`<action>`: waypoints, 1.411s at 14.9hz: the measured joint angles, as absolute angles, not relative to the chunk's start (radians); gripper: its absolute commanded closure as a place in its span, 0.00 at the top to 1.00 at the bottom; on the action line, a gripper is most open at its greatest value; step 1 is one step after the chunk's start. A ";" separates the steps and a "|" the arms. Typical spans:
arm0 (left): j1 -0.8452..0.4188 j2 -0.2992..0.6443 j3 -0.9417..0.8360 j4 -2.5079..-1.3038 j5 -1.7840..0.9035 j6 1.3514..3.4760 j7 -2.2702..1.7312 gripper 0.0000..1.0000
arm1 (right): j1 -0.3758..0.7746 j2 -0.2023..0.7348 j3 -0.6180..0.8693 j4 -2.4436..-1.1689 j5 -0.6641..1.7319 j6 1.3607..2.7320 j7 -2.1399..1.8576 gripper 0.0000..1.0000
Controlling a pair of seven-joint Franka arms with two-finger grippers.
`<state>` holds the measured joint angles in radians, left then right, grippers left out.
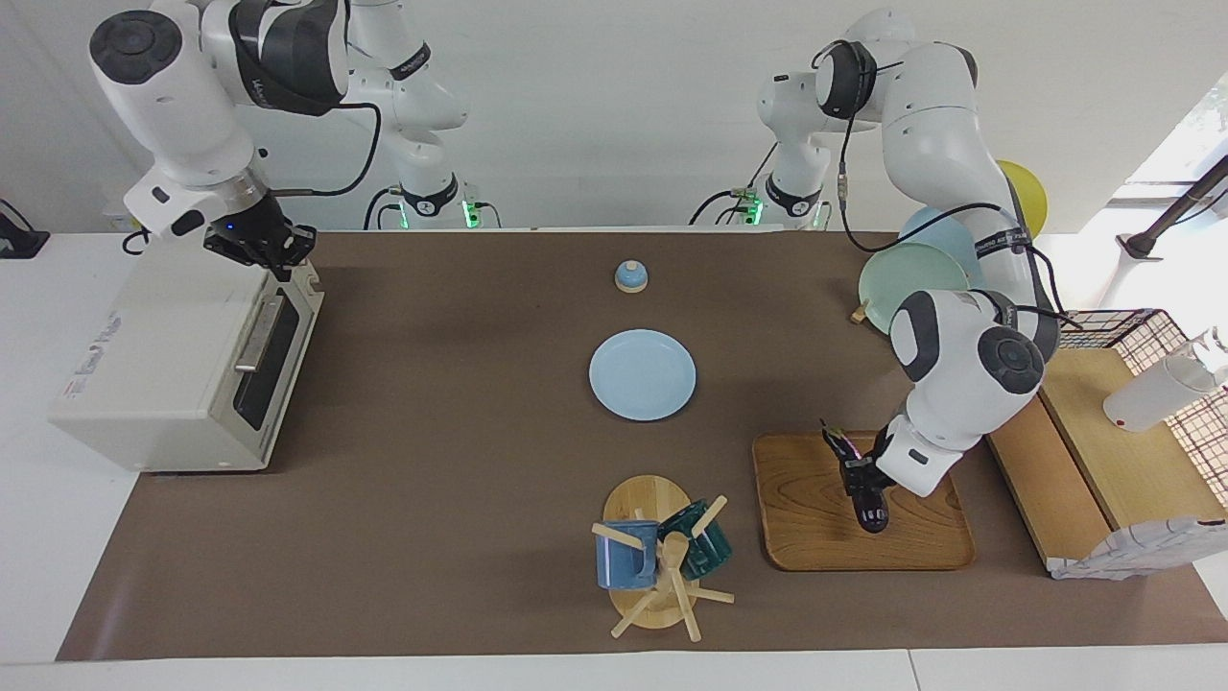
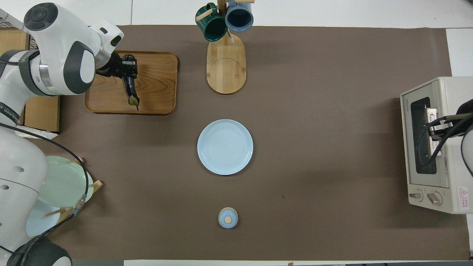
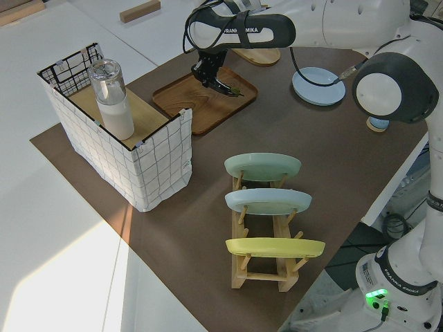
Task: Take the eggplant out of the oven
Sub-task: 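Carry the eggplant to the wooden tray with the left gripper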
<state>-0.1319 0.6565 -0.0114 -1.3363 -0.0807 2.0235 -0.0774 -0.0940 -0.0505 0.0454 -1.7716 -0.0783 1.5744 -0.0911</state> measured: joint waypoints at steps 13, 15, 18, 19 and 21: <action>-0.130 0.713 -0.015 -1.333 -0.066 2.067 -0.002 0.99 | -0.032 0.011 0.037 -1.678 -0.018 1.532 -0.070 1.00; -0.130 0.713 -0.015 -1.331 -0.066 2.073 0.000 1.00 | -0.032 0.010 0.034 -1.674 -0.021 1.532 -0.070 1.00; -0.127 0.695 -0.015 -1.314 -0.066 2.058 0.000 1.00 | -0.031 0.010 0.034 -1.671 -0.021 1.532 -0.070 1.00; -0.124 0.678 -0.015 -1.311 -0.066 2.038 0.000 1.00 | -0.031 0.010 0.034 -1.669 -0.021 1.532 -0.070 1.00; -0.118 0.626 -0.013 -1.310 -0.066 1.987 0.000 1.00 | -0.031 0.010 0.033 -1.666 -0.023 1.532 -0.071 1.00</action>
<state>-0.1181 0.6263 -0.0127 -1.3104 -0.0658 1.9875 -0.0005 -0.0309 0.0100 0.0334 -1.6662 -0.0227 1.5318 -0.0705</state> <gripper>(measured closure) 0.000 0.000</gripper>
